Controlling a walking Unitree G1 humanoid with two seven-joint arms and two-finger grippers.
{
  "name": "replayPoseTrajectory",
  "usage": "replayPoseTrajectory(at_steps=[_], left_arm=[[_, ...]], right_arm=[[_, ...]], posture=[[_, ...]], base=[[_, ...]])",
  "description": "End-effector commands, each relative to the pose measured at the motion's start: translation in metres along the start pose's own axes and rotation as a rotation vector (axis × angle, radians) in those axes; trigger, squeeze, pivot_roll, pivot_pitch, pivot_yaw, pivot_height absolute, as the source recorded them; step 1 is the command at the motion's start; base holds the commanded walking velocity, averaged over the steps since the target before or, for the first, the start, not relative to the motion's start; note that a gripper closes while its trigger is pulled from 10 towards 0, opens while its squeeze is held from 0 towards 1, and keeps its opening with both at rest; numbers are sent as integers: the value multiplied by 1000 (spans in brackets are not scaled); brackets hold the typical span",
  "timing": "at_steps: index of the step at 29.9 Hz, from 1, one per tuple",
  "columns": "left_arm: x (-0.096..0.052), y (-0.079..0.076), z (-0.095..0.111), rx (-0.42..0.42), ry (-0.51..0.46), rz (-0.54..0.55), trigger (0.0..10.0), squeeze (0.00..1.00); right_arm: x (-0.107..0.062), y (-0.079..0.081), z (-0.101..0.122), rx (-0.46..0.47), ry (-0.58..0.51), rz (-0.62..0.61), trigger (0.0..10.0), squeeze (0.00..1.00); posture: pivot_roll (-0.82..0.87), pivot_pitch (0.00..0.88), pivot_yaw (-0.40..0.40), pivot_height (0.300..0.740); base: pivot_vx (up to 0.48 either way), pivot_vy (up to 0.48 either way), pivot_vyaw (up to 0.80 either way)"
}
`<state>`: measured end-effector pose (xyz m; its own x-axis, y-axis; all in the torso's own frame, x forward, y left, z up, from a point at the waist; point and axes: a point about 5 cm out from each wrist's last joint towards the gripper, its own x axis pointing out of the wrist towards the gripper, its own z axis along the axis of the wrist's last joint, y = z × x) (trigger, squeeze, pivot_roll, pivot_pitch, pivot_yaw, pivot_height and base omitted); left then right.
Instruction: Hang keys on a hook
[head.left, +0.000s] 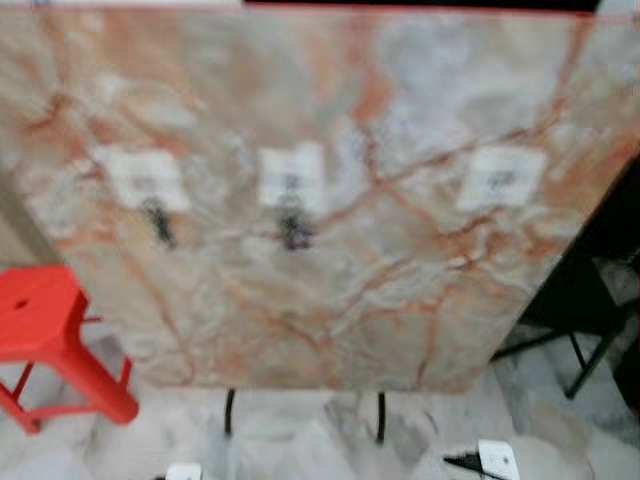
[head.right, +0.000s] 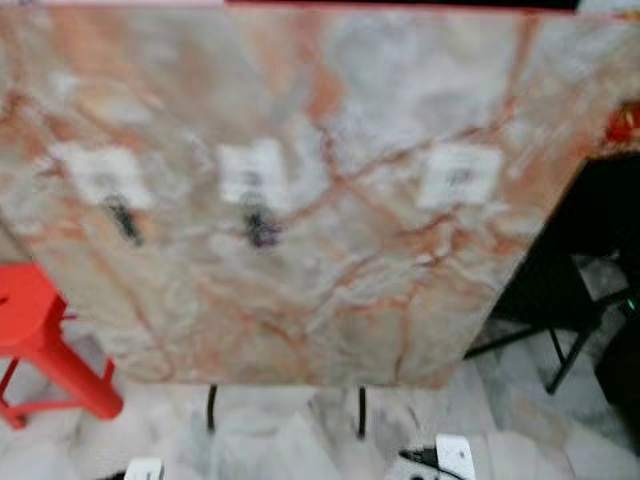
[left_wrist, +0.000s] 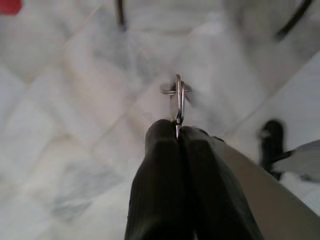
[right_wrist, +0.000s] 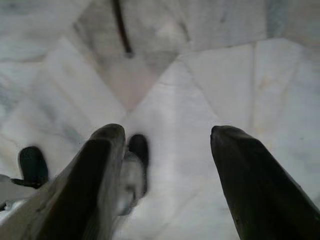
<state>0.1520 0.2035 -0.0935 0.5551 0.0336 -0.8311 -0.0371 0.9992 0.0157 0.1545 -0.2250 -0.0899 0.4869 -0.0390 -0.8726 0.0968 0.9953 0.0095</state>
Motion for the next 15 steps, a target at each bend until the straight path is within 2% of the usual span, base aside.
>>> replayPoseTrajectory(at_steps=[1, 8, 15], left_arm=[[-5, 13, -13, 11, 45, 28, 10000, 0], [-9, 32, -14, 10, 48, 45, 10000, 0], [-11, 39, -16, 10, 50, 51, 10000, 0]], right_arm=[[1, 5, 7, 3, -23, 14, 10000, 0], [1, 4, 7, -13, -24, 19, 10000, 0], [1, 5, 6, -9, -24, 21, 10000, 0]], posture=[[-28, 0, 9, 740], [-28, 0, 8, 740], [-28, 0, 7, 740]], base=[[0, -364, 0], [0, -362, 0], [0, -361, 0]])
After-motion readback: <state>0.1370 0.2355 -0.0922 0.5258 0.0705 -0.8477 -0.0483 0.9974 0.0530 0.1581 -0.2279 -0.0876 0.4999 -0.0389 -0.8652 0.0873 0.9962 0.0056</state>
